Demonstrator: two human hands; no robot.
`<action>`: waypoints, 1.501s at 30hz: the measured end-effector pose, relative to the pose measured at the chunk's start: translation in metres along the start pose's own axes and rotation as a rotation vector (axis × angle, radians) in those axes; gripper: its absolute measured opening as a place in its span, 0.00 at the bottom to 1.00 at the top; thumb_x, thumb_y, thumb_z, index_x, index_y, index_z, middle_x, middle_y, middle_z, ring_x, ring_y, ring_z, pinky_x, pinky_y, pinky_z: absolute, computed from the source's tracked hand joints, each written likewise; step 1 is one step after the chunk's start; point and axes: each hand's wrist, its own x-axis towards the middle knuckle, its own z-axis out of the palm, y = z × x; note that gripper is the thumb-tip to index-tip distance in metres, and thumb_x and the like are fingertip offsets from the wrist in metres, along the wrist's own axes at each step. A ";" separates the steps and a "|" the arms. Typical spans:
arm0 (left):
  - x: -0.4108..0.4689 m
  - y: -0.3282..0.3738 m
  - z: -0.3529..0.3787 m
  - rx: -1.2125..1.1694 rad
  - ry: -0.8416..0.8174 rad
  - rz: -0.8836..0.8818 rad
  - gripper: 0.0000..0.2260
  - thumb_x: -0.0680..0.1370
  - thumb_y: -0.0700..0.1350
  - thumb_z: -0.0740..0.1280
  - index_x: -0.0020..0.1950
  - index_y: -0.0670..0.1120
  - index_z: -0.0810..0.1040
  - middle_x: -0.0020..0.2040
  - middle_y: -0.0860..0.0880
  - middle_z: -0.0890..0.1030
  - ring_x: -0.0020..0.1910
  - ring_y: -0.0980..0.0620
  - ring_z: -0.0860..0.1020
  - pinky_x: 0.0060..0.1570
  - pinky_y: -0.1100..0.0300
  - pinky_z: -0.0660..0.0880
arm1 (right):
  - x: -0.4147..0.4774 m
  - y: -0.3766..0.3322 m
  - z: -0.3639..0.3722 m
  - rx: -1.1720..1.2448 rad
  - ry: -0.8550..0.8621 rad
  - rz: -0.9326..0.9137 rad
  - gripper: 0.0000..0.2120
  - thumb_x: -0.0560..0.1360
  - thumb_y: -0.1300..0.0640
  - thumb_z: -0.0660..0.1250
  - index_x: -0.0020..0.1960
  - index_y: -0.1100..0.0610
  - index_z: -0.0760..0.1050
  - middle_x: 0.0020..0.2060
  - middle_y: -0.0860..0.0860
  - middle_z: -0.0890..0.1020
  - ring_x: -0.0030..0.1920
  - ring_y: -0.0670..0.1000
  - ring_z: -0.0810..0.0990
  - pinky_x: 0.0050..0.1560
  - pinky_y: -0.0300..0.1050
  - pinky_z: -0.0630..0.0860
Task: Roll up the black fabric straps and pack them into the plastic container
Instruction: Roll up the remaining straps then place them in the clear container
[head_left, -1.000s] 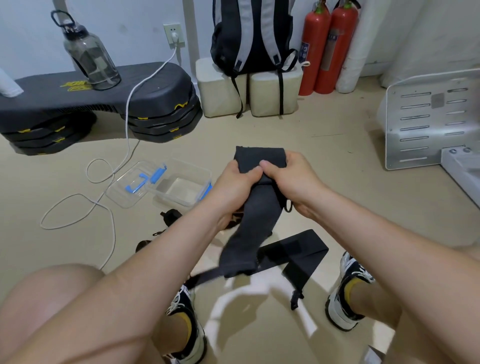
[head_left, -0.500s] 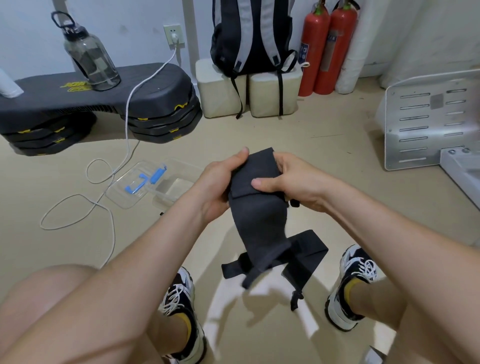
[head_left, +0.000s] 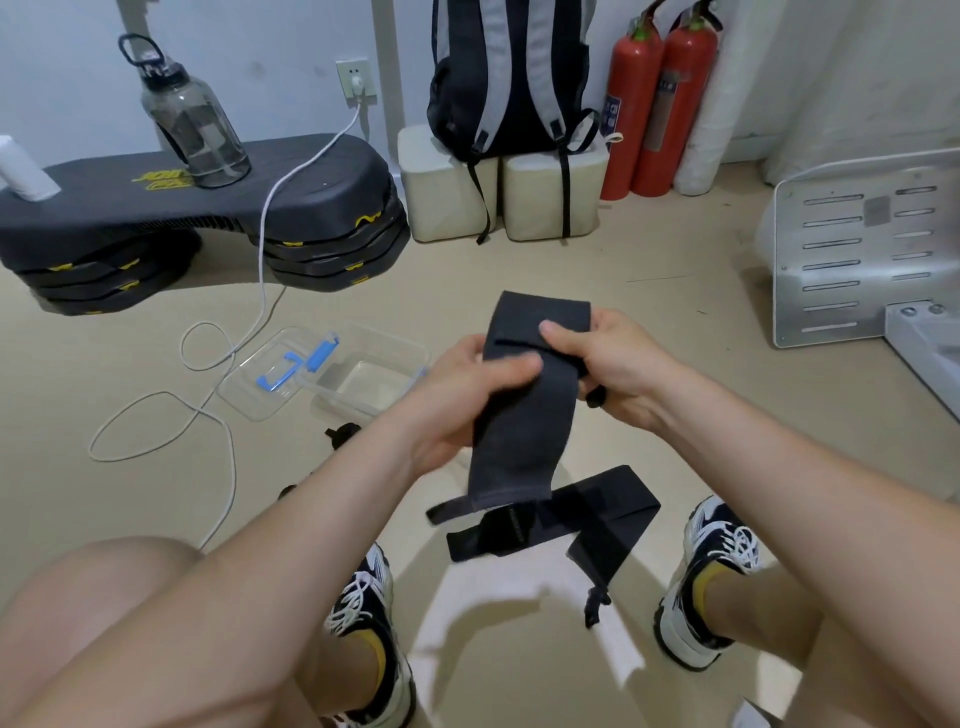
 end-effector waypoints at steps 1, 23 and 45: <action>-0.003 -0.006 0.000 0.071 -0.065 -0.021 0.20 0.75 0.40 0.73 0.66 0.46 0.73 0.56 0.45 0.84 0.53 0.47 0.84 0.52 0.49 0.81 | 0.003 -0.001 -0.002 0.005 0.033 0.001 0.05 0.82 0.62 0.64 0.55 0.60 0.77 0.35 0.51 0.82 0.26 0.44 0.80 0.24 0.34 0.71; -0.028 -0.020 -0.032 0.271 -0.027 0.197 0.02 0.75 0.36 0.72 0.43 0.40 0.83 0.41 0.43 0.83 0.41 0.50 0.83 0.49 0.58 0.82 | 0.037 0.007 -0.030 -0.185 0.324 -0.085 0.14 0.82 0.66 0.59 0.43 0.51 0.72 0.45 0.54 0.72 0.33 0.50 0.65 0.21 0.34 0.58; -0.034 -0.002 -0.029 0.400 -0.097 0.192 0.13 0.70 0.28 0.74 0.43 0.46 0.85 0.40 0.43 0.86 0.44 0.47 0.85 0.43 0.62 0.80 | 0.029 -0.003 -0.025 -0.455 0.349 -0.266 0.19 0.81 0.65 0.57 0.42 0.48 0.82 0.44 0.47 0.79 0.35 0.44 0.72 0.27 0.29 0.66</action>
